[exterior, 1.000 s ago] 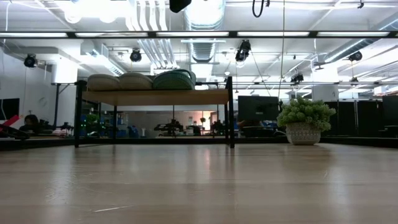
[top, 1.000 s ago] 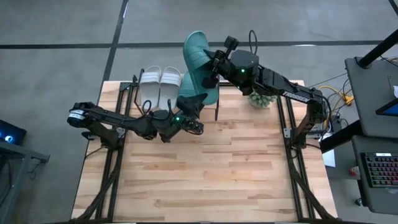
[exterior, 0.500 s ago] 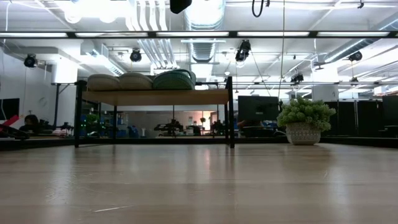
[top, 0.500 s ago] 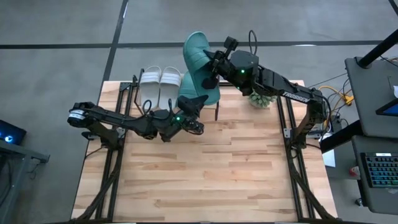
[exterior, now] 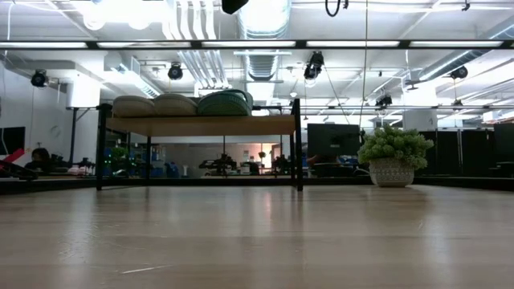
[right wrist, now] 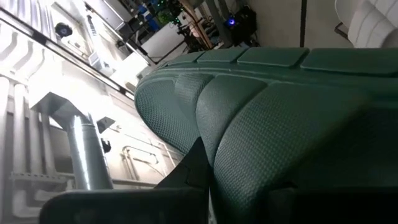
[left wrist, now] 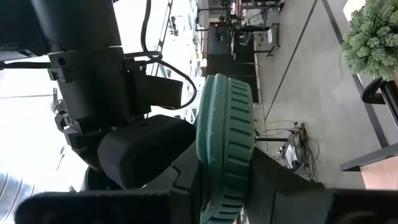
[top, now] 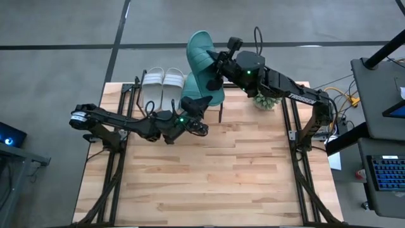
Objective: Pick and place slides into the shelf
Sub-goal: Put the green slipper on the shelf
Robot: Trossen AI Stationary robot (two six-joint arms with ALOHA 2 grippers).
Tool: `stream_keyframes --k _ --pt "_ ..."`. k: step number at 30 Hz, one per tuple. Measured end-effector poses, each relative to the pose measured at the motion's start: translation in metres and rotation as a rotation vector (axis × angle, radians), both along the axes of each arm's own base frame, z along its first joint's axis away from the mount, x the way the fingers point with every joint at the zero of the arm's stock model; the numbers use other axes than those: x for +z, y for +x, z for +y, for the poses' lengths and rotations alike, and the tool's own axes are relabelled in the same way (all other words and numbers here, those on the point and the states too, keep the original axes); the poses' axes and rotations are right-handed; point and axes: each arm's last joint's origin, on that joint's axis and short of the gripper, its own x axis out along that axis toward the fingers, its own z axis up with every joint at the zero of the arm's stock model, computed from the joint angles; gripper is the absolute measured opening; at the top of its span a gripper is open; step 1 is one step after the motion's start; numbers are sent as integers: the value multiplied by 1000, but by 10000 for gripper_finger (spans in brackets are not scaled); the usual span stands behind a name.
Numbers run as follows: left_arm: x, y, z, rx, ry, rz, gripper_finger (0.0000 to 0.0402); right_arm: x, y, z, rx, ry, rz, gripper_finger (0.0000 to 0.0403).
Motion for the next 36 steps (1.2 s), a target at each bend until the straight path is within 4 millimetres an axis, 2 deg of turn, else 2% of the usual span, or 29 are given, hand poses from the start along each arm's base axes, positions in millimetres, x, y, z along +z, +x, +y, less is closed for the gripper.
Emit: stream_keyframes --k 19,31,36 --pt "1 0 0 -17 3 -10 57 -1 0 0 -1 6 2 13" --pt "1 0 -1 -27 6 -9 57 -1 0 0 6 -63 72 13" --pt "1 0 -1 -35 9 -9 57 1 2 0 98 -129 105 13"
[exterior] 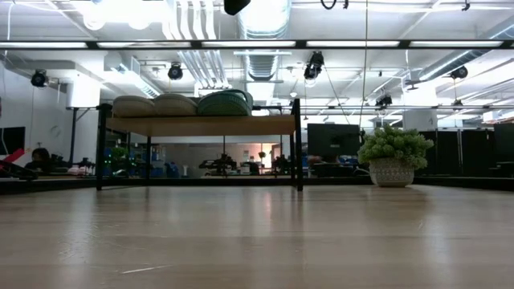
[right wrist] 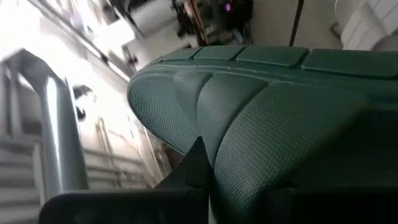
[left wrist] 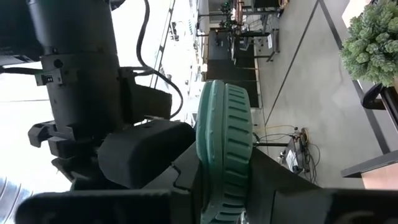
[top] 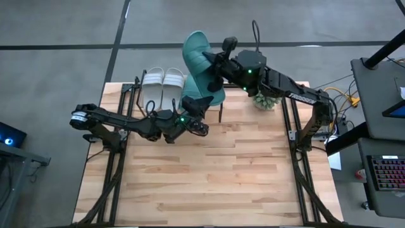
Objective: Pick and place slides into the shelf
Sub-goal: Put the green slipper on the shelf
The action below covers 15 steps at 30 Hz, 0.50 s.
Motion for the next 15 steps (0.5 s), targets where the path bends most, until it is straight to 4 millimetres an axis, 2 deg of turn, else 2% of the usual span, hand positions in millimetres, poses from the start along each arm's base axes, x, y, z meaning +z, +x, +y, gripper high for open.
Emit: stream_keyframes --k 5,15 --pt "1 0 0 3 -1 -2 54 2 3 -2 147 -71 20 13" --pt "1 0 0 -7 2 -5 53 7 4 -1 182 -237 75 13"
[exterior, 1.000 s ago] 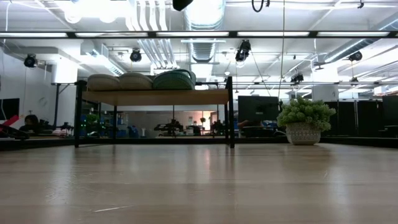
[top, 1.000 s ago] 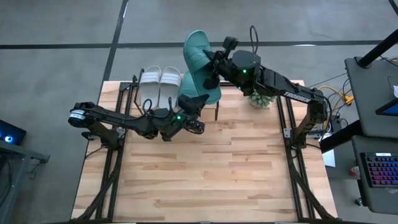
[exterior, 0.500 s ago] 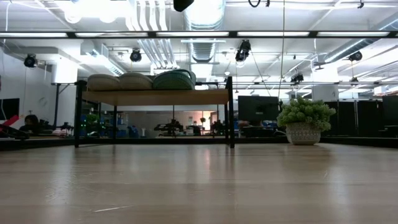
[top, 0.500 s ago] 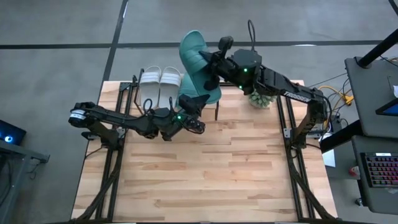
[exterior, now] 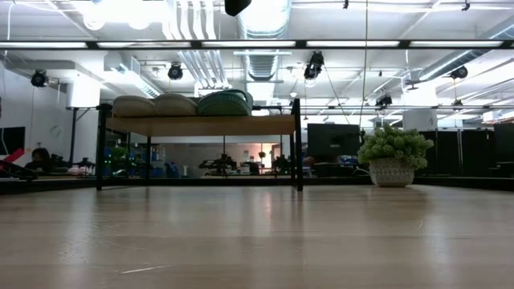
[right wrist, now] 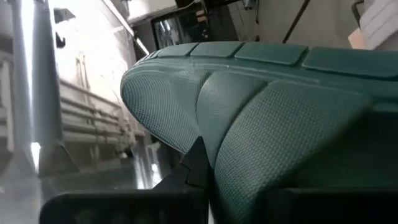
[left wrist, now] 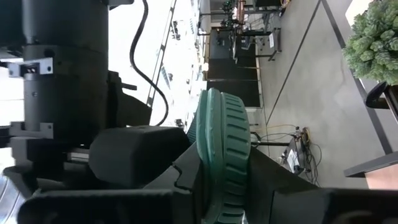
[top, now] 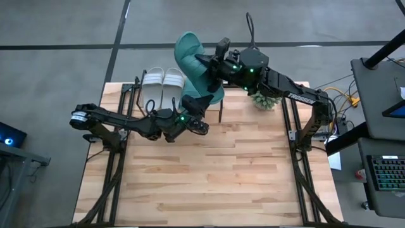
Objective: Pick and place slides into the shelf
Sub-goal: Put the green slipper on the shelf
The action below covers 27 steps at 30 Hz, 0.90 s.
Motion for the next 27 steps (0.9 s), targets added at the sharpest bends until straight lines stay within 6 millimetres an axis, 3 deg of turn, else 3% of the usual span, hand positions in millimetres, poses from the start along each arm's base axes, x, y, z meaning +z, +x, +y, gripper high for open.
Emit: stream_keyframes --k 3,14,27 --pt "0 0 0 -3 1 0 53 1 0 1 7 -61 29 13" --pt "2 -2 -2 -4 -1 -5 52 1 0 1 8 39 -33 13" --pt "2 -2 -2 -19 -2 -5 52 -3 2 2 45 -37 19 14"
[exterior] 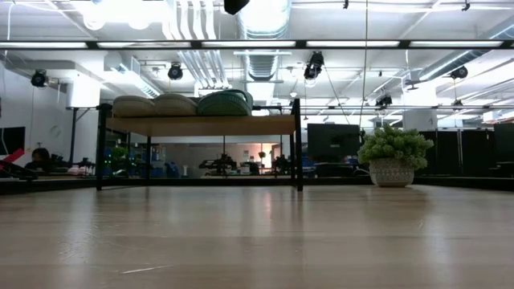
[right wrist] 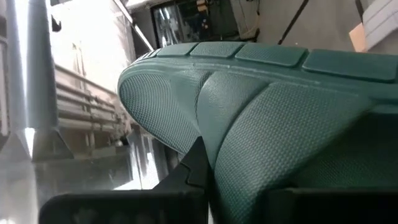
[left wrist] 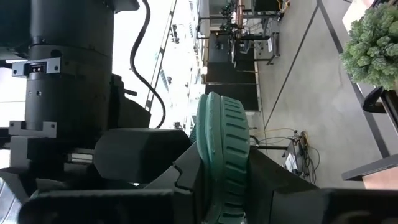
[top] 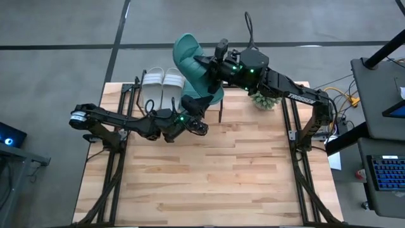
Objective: Pick and place slides into the shelf
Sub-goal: Put the green slipper on the shelf
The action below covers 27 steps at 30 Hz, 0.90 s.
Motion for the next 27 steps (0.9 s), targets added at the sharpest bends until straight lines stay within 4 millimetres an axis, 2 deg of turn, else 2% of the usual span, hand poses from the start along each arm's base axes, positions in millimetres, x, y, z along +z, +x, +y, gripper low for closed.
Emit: stream_keyframes --k 5,16,27 --pt "0 0 0 -10 -16 -15 51 -2 1 1 52 -53 38 45" --pt "2 -1 0 -9 -19 -26 51 -3 2 2 95 -116 67 170" --pt "11 -12 1 12 -107 -124 51 16 -4 13 239 -272 51 263"
